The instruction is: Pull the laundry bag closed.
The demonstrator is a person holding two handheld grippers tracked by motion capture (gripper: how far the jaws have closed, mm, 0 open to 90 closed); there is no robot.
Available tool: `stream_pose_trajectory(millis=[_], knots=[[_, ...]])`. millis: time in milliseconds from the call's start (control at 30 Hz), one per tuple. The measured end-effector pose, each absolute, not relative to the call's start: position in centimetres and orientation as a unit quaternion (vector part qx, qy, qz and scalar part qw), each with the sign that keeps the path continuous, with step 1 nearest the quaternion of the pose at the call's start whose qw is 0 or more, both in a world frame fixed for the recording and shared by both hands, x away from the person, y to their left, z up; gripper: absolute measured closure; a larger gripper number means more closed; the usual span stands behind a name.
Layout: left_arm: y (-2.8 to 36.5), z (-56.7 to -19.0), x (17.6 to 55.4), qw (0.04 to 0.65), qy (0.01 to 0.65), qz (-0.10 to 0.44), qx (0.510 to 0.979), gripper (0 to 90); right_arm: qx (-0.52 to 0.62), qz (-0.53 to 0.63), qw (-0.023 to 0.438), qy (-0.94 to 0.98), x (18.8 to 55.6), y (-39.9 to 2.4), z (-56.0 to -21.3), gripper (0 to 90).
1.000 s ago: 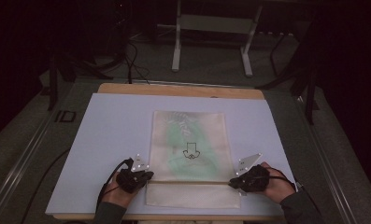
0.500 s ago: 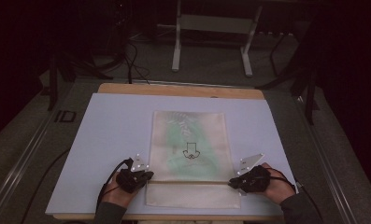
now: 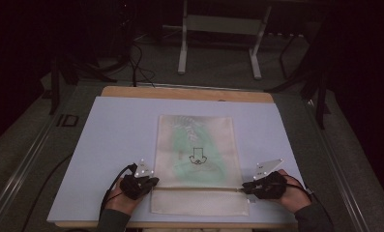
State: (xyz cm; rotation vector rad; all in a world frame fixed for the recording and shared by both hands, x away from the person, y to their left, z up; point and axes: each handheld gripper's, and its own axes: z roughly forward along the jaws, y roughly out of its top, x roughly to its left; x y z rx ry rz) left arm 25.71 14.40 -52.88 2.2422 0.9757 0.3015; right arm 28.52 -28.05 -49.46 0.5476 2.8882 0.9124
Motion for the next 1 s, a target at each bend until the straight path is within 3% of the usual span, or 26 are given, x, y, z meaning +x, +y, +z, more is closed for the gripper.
stream_pose_trajectory(millis=[333,1000], knots=[[14.9,-53.0,26.0,0.352,0.379,0.093,0.851,88.2,0.197,0.314,0.042,0.928,28.5,-28.8,-49.3,78.1],[15.3,-52.4,25.8,0.353,0.380,0.135,0.844,86.5,0.227,0.329,0.058,0.915,28.8,-29.8,-49.7,76.9]])
